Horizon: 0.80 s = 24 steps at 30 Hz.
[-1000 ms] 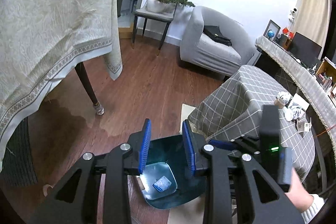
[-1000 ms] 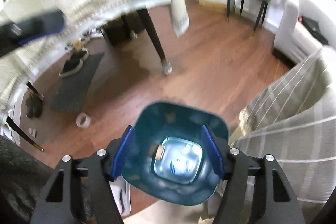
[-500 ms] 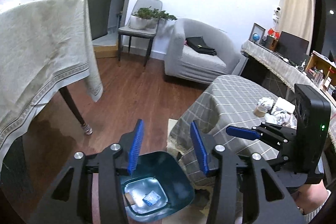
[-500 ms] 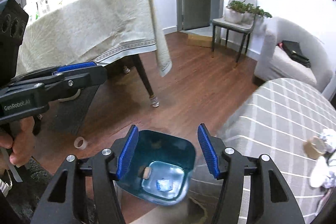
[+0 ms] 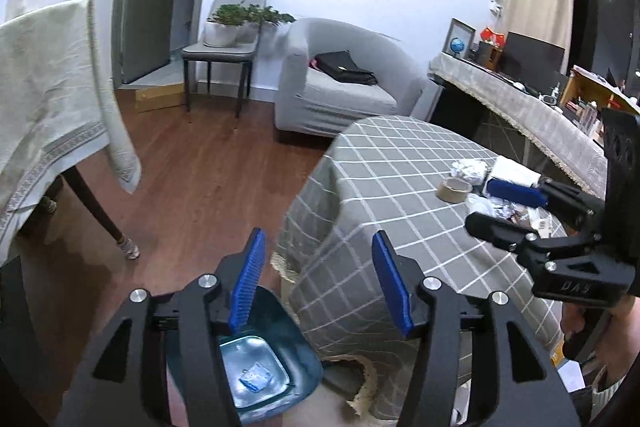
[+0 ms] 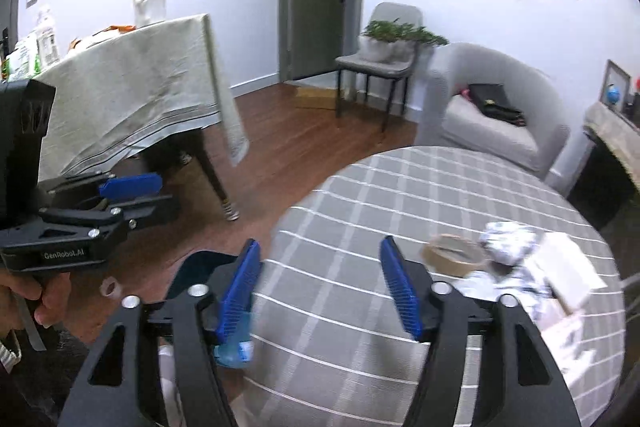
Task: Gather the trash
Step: 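Move both tools back over the table toward the remaining trash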
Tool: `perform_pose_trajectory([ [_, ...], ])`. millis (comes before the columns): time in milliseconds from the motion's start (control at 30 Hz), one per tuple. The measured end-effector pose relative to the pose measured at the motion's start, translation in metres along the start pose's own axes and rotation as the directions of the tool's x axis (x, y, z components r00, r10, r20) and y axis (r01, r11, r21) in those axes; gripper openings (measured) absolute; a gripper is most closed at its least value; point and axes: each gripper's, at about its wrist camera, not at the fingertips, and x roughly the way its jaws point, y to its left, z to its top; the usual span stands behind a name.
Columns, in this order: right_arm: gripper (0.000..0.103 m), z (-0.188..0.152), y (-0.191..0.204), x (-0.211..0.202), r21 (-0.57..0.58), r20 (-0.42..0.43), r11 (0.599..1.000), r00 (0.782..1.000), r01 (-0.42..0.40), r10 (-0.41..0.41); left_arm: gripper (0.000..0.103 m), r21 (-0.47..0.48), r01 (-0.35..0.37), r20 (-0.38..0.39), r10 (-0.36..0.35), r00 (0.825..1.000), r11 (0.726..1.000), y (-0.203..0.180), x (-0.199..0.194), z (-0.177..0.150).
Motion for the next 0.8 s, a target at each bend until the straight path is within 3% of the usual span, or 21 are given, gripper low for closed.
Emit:
perform_pose_trajectory([
  [467,0.092,-0.030,-0.070,-0.047,0.045,0.067,0.984,0.983,0.170,-0.173,0.060,0.053,0.089,-0.033,-0.087,0.996,0.995,-0.063,0.031,-0.004],
  [800,0.098,-0.052,-0.121,-0.059,0.066,0.031,0.972,0.973,0.227,-0.229,0.057,0.128,0.159,-0.079,-0.149,0.986,0.979,-0.109,0.065,-0.002],
])
